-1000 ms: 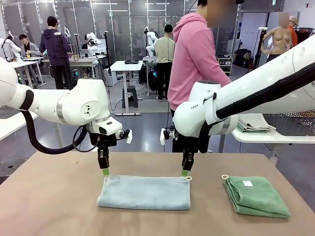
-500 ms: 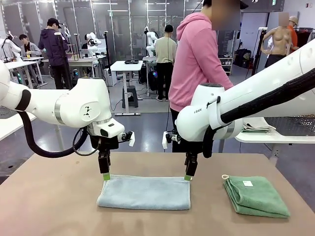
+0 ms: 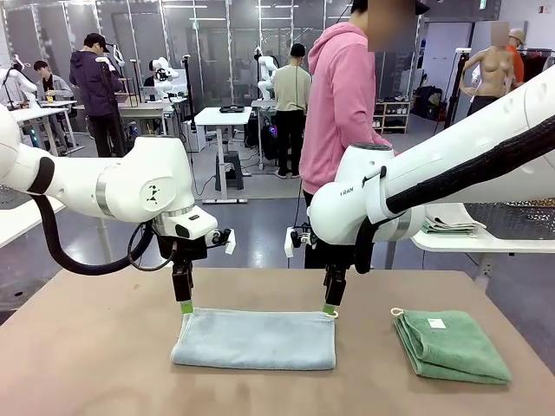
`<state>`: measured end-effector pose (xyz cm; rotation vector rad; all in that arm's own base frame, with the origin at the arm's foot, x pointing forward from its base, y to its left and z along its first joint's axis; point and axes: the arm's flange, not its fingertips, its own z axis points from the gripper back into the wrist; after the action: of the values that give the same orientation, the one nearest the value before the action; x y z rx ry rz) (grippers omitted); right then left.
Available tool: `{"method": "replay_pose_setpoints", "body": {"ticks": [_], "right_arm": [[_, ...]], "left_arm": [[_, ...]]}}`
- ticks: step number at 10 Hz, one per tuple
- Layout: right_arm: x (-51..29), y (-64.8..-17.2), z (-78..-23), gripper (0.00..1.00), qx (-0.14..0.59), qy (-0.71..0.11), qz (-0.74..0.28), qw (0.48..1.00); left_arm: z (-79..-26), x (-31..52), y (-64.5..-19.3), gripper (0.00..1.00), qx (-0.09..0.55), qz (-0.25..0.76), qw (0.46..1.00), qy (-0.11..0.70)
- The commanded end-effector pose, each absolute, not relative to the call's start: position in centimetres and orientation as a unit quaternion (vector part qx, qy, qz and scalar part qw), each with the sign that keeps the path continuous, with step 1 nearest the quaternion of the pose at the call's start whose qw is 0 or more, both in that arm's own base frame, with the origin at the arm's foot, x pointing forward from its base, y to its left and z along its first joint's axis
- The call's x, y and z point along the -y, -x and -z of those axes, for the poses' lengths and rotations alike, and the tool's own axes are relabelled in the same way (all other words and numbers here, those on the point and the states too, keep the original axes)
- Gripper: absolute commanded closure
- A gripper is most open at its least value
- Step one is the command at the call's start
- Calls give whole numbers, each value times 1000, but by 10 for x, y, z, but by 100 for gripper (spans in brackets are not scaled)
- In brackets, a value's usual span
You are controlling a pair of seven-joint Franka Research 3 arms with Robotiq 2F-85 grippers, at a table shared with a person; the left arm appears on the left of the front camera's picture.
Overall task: Fold the towels and place them in the basket.
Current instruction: When a person lays out a Towel with hook on the table, fold it in half twice.
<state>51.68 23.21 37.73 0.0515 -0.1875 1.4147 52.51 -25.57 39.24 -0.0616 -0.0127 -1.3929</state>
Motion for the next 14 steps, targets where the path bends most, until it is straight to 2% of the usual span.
{"method": "replay_pose_setpoints", "body": {"ticks": [1, 2, 4, 5, 7, 8, 10, 13, 14], "right_arm": [[-232, -517, -378, 11, 86, -24, -649, 756], [-238, -502, -400, 11, 105, -8, -636, 765], [-245, -482, -396, 11, 104, -2, -572, 813], [-244, -475, -398, 0, 110, -5, -523, 845], [-240, -458, -403, 0, 132, 18, -376, 917], [-240, -451, -401, 0, 145, 8, -325, 934], [-240, -447, -394, 0, 166, -12, -243, 956], [-234, -445, -377, 0, 197, -50, -146, 968], [-234, -445, -368, 0, 196, -64, -126, 970]], "left_arm": [[-392, 256, -525, 0, 6, 641, 767, 28], [-410, 252, -518, 0, 44, 634, 770, 54], [-453, 236, -475, 0, 47, 617, 783, 63], [-476, 227, -451, 0, 56, 582, 809, 65], [-517, 209, -401, 0, 81, 559, 821, 86], [-541, 196, -374, 0, 76, 531, 840, 82], [-585, 159, -321, 0, 115, 491, 861, 63], [-627, 99, -256, 0, 163, 439, 879, 93], [-634, 91, -244, 0, 161, 430, 883, 96]]}}
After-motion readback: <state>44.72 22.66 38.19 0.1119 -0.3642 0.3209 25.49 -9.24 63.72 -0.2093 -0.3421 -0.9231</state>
